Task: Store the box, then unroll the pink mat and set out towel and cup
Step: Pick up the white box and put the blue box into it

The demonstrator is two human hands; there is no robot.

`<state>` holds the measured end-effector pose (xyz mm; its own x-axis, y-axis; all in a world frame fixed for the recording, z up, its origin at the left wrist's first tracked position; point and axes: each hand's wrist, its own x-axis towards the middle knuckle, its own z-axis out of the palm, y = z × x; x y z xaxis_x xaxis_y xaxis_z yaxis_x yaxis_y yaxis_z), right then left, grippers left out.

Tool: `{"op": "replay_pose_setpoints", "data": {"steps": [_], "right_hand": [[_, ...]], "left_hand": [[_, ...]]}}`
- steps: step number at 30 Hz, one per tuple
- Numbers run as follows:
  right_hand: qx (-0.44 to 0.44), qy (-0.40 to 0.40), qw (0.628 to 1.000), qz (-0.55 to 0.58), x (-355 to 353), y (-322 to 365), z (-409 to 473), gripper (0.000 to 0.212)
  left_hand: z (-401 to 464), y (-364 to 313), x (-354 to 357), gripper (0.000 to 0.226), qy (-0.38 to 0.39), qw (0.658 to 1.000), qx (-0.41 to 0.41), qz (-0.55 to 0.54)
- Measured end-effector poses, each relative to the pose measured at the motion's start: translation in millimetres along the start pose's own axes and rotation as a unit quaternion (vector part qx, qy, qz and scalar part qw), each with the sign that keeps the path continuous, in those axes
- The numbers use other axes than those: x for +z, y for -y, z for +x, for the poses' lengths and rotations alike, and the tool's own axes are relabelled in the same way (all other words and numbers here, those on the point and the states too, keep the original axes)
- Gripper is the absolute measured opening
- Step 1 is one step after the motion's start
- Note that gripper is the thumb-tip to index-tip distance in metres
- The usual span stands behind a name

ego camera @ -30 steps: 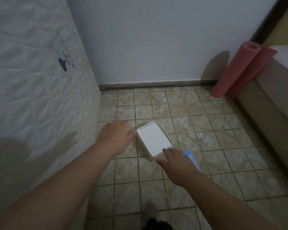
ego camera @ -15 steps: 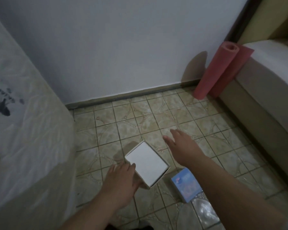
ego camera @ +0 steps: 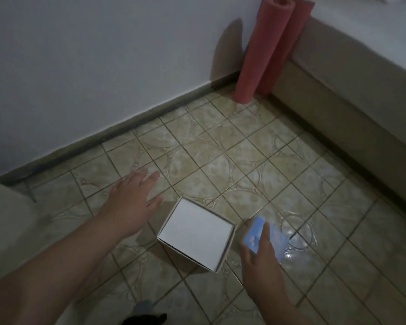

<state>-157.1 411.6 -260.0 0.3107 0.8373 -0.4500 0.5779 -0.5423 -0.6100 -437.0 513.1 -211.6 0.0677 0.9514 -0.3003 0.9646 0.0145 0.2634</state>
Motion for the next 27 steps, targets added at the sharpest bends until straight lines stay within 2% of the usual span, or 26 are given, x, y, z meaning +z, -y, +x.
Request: {"op": "replay_pose_setpoints", "data": {"steps": [7,15,20,27], "right_hand": [[-0.028,-0.064,0.997,0.026,117,-91,89,0.081],[-0.023,-0.101,0.994,0.017,223,-207,181,0.085],[-0.02,-0.116,0.993,0.019,265,-252,204,0.08],[0.034,-0.123,0.991,0.029,269,-257,204,0.075]], "left_hand": [[74,49,182,0.068,0.075,0.996,0.017,-0.044],[153,105,355,0.079,0.107,0.987,0.042,-0.109],[174,119,413,0.08,0.078,0.982,0.035,-0.169],[182,121,428,0.069,0.016,0.981,0.019,-0.191]]}}
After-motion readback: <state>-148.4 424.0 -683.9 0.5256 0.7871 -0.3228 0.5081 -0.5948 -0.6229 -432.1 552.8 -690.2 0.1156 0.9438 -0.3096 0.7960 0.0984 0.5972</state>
